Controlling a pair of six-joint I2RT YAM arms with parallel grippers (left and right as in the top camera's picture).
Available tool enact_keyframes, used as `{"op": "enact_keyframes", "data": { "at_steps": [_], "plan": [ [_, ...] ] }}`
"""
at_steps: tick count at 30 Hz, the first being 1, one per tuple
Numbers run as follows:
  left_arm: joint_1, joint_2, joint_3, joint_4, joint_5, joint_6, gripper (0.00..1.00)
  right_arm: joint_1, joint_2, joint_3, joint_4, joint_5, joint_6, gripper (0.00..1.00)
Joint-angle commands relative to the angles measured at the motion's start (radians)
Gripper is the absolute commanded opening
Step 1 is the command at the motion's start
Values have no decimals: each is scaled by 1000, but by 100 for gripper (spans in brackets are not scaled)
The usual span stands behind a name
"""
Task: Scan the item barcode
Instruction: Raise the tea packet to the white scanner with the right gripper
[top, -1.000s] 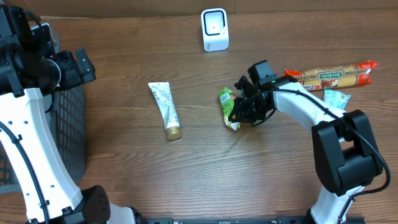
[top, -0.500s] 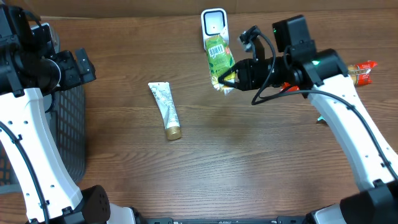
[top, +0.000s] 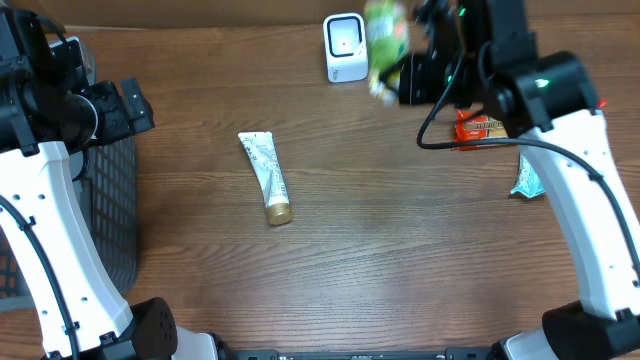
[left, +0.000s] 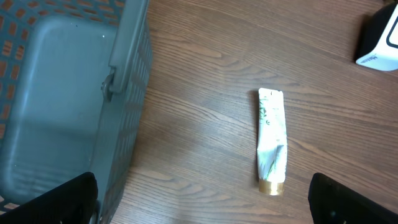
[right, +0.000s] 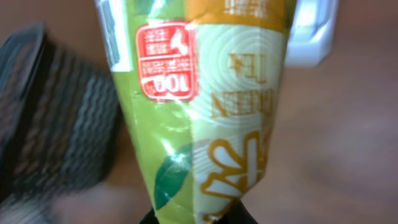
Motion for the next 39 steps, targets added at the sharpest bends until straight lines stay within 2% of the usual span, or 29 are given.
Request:
{"op": "enact_keyframes", "data": {
  "at_steps": [1,4,9,12,17,21,27,34,39],
  "plan": [
    [0,2,15,2,0,22,100,75,10,108,54,414,-102,4],
    [0,2,15,2,0,22,100,140,61,108,103,667,-204,4],
    [0,2,15,2,0,22,100,187,219,108,206,932,-324,4],
    [0,2,15,2,0,22,100,187,333,108,325,1060,-520,4],
    [0,2,15,2,0,22,100,187,466,108,541,1104,-858,4],
    [0,2,15,2,0,22,100,186,541,108,718,1104,-1032,4],
    [0,2,15,2,0,22,100,182,645,108,871,1104,-1154,4],
    [0,2,15,2,0,22,100,146,787,107,1102,1239,-1184,4],
    [0,2,15,2,0,22,100,124,846,107,1185,1272,-1195,4]
  ]
}}
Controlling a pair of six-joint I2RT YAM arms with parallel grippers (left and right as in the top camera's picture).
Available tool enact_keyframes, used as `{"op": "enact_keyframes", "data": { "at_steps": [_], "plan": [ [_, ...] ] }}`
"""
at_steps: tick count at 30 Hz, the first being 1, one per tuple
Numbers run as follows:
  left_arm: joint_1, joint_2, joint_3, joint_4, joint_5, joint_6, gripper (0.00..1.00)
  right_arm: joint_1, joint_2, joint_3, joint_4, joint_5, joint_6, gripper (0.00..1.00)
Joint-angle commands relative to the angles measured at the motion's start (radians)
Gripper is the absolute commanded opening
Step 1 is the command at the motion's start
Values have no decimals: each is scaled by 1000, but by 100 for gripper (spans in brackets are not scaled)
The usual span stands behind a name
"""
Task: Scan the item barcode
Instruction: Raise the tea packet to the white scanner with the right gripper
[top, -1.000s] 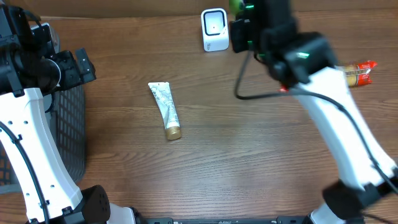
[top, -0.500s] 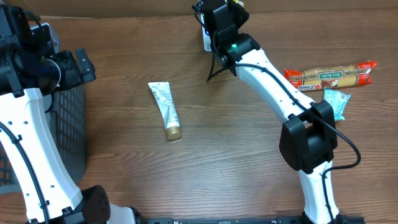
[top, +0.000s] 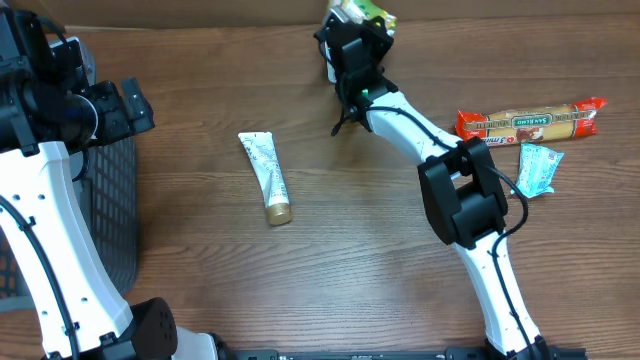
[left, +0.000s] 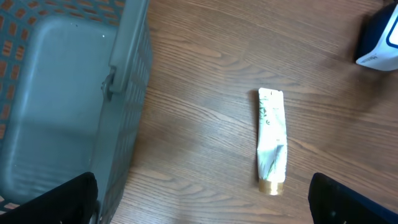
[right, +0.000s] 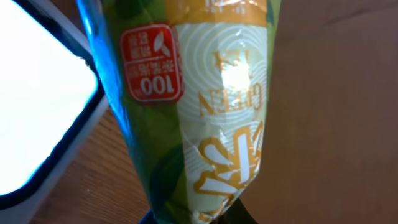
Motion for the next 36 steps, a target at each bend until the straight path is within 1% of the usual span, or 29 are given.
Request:
{"op": "enact_keyframes", "data": {
  "at_steps": [1,7,17,23,26,27,29,31,34,36],
  "plan": [
    [0,2,15,2,0,22,100,-17,6,23,42,69,-1,4],
    [0,2,15,2,0,22,100,-11,6,23,61,76,-12,4],
    [0,2,15,2,0,22,100,40,6,23,60,74,-13,4],
    [0,2,15,2,0,22,100,40,6,23,61,137,-18,4],
    [0,2,15,2,0,22,100,47,3,23,66,177,-54,4],
    [0,2,15,2,0,22,100,51,-7,23,74,190,-43,4],
    [0,2,15,2,0,22,100,61,-47,23,91,215,57,4],
    [0,2,15,2,0,22,100,71,-92,23,78,220,96,4],
    [0,2,15,2,0,22,100,83,-214,23,-25,227,181,4],
    [0,2,15,2,0,22,100,91,-294,23,-165,201,277,4]
  ]
}}
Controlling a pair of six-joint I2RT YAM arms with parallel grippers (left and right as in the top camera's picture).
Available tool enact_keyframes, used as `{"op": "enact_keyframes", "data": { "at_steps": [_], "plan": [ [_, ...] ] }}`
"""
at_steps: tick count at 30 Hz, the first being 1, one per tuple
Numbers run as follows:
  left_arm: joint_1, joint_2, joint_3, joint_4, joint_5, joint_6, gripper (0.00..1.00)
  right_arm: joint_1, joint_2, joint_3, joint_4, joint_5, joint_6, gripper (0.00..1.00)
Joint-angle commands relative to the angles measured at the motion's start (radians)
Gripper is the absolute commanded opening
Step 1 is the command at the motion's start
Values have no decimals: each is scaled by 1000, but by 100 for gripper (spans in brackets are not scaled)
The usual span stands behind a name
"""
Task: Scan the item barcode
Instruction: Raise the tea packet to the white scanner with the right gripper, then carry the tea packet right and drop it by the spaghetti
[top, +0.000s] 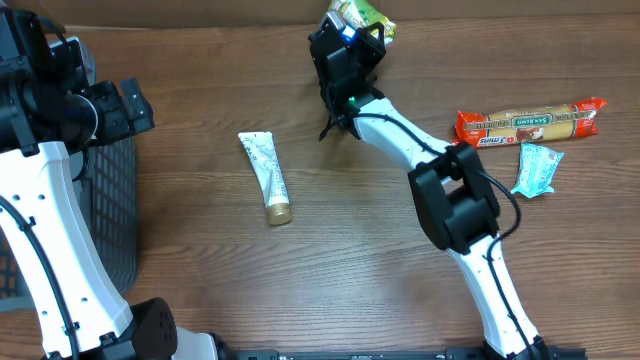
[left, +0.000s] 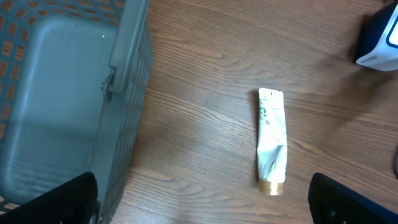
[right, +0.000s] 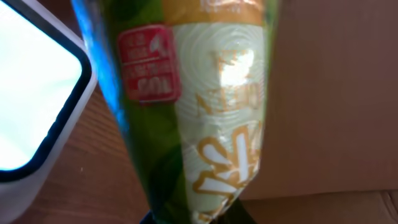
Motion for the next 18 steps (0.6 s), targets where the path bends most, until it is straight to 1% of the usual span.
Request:
{"op": "enact_keyframes", "data": {
  "at_steps": [1,3,4,5,7,9,10,13,14,15,17,18],
  "plan": [
    [0,2,15,2,0,22,100,24,-278,27,-154,-23,230,4],
    [0,2,15,2,0,22,100,26,-398,27,-454,-225,431,4],
    [0,2,15,2,0,22,100,14,-471,27,-607,-377,560,4],
    [0,2,15,2,0,22,100,5,-499,27,-662,-442,614,4],
    [0,2,15,2,0,22,100,-42,-590,27,-821,-640,777,4],
    [0,2,15,2,0,22,99,-104,-647,27,-935,-802,896,4],
    [0,2,15,2,0,22,100,-170,-676,27,-1021,-919,975,4],
    [0,2,15,2,0,22,100,-302,-684,25,-1180,-1036,1103,4],
    [0,2,15,2,0,22,100,-326,-681,20,-1200,-1040,1129,4],
    [0,2,15,2,0,22,99,-393,-677,-8,-1241,-1043,1218,4],
    [0,2,15,2,0,22,100,-469,-676,-73,-1241,-1043,1343,4],
    [0,2,15,2,0,22,100,-489,-676,-97,-1233,-1043,1380,4]
  ]
}}
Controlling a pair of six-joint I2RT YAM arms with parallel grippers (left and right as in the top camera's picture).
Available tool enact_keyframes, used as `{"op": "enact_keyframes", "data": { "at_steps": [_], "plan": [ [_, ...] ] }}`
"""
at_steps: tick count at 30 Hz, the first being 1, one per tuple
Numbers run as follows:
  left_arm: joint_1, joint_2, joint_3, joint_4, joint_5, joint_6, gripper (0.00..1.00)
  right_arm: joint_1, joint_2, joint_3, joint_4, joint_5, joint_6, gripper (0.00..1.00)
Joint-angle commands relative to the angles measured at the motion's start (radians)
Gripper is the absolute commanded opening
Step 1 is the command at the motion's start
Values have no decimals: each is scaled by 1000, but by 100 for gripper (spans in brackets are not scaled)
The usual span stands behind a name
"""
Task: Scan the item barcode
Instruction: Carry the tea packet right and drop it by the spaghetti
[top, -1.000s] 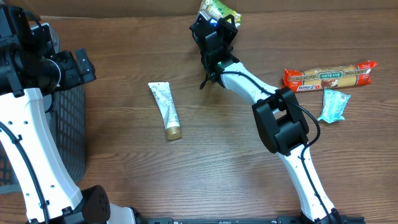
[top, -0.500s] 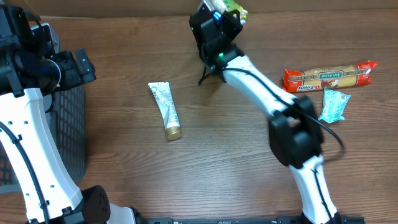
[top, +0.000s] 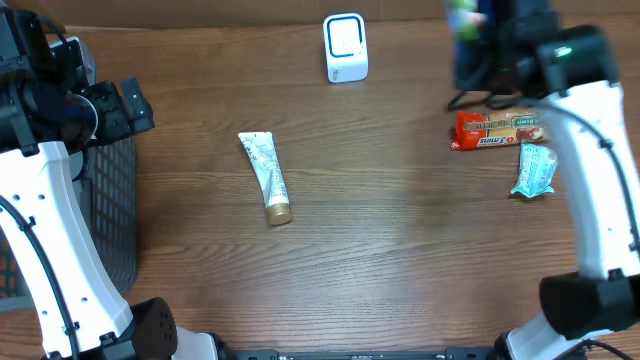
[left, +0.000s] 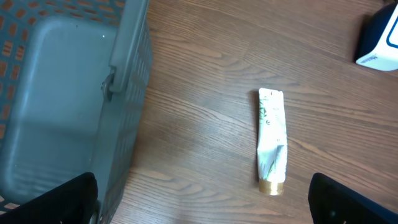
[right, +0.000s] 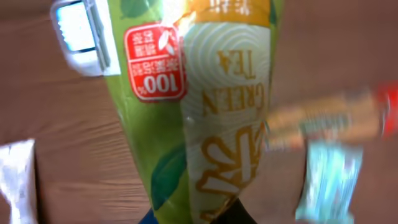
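A green tea packet (right: 205, 106) with a red 100 label fills the right wrist view, and my right gripper (right: 205, 218) is shut on its lower end. Overhead, that gripper (top: 472, 35) hangs blurred over the back right of the table, with the packet (top: 463, 16) a green smear above it. The white barcode scanner (top: 345, 47) stands at the back centre and shows again as the scanner (right: 78, 31) to the packet's left. My left gripper (left: 202, 199) is open over bare wood beside the basket, holding nothing.
A grey mesh basket (left: 62, 106) stands at the left edge. A white tube with a gold cap (top: 266, 177) lies left of centre. A red snack bar (top: 495, 128) and a teal packet (top: 533, 170) lie at the right, under my right arm.
My right gripper with the green tea packet has moved from right at the scanner to the back right, above the red snack bar. The scanner now shows uncovered. The left arm is unchanged.
The right gripper first held the green tea packet just right of the scanner. Then it held the packet close against the scanner's lit face and was still there at the last moment before this. Now the packet is away to the right, still gripped.
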Motion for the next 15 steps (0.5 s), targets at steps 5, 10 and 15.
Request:
{"op": "enact_keyframes", "data": {
  "at_steps": [5,10,15],
  "plan": [
    [0,2,15,2,0,22,99,-192,0,-298,158,-80,544,4],
    [0,2,15,2,0,22,100,-230,1,-581,421,-63,808,4],
    [0,2,15,2,0,22,100,-230,1,-692,537,14,796,28]
  ]
}}
